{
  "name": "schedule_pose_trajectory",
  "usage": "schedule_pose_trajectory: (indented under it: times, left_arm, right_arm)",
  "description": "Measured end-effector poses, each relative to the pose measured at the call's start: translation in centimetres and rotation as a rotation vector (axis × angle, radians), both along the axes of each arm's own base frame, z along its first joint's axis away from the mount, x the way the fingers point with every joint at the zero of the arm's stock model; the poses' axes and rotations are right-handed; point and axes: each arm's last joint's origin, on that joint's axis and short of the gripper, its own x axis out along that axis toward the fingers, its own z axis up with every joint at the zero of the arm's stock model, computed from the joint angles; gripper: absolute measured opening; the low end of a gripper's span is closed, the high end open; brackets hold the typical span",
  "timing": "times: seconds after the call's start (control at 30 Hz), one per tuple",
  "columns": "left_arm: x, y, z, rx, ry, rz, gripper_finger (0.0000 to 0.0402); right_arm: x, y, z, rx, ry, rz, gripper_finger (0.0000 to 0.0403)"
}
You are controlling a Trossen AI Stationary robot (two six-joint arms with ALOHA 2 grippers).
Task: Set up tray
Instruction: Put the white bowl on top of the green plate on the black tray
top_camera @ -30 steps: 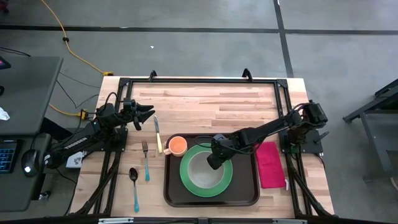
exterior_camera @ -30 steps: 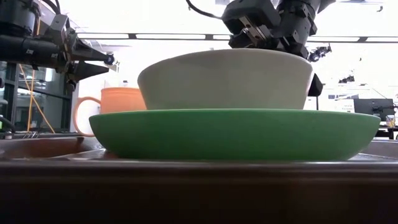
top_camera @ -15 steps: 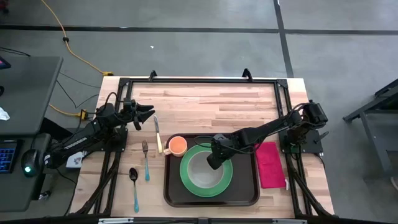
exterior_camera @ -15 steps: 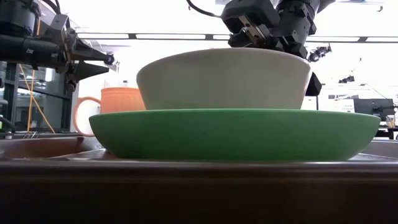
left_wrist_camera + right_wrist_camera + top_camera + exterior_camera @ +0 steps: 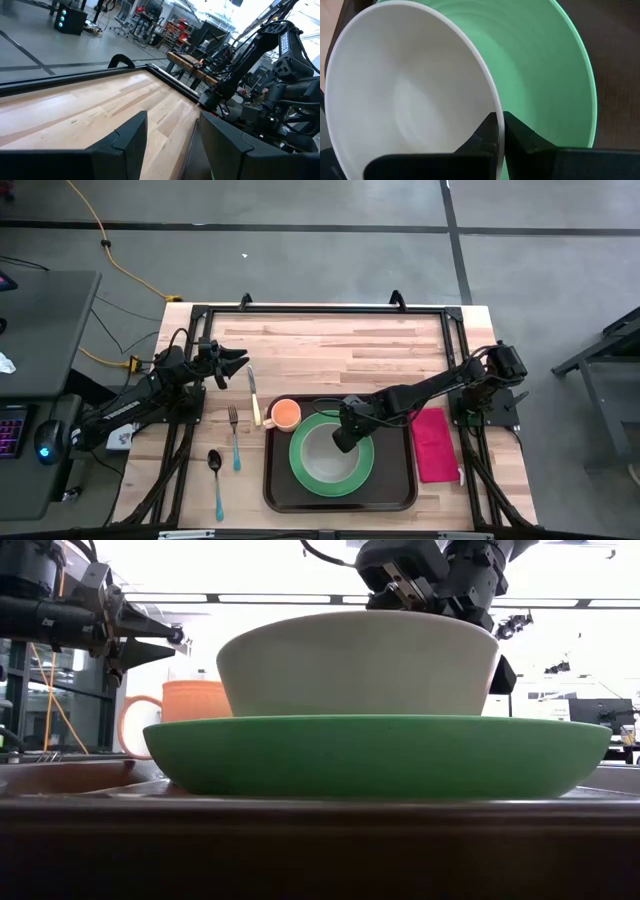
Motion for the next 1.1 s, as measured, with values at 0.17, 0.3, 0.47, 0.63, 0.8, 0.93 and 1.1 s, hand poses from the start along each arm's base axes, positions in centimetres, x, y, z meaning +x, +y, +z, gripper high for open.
schedule_pose_trajectory:
  times: [0.17,0.3,0.47,0.63,0.8,0.93,1.1]
  left_arm:
    - [0.0,0.0,0.0,0.0,0.0,0.0,0.0211]
    - [0.0,0.0,0.0,0.0,0.0,0.0,0.0211]
    - [0.0,0.0,0.0,0.0,0.0,0.0,0.0211]
    - [0.0,0.0,0.0,0.0,0.0,0.0,0.0211]
    - [0.0,0.0,0.0,0.0,0.0,0.0,0.0211]
    - [0.0,0.0,0.0,0.0,0.0,0.0,0.0211]
    - [0.0,0.0,0.0,0.0,0.0,0.0,0.0211]
  right_arm:
    - [0.0,0.0,0.0,0.0,0.0,0.0,0.0001]
    - [0.0,0.0,0.0,0.0,0.0,0.001,0.0001]
    - [0.0,0.0,0.0,0.0,0.0,0.001,0.0001]
    - [0.0,0.0,0.0,-0.002,-0.001,0.005,0.0001]
    - [0.01,0.0,0.0,-0.003,-0.002,0.008,0.0001]
    - [0.01,0.0,0.0,-0.003,-0.002,0.008,0.0001]
    - [0.03,0.01,0.02,-0.002,-0.005,0.008,0.0021]
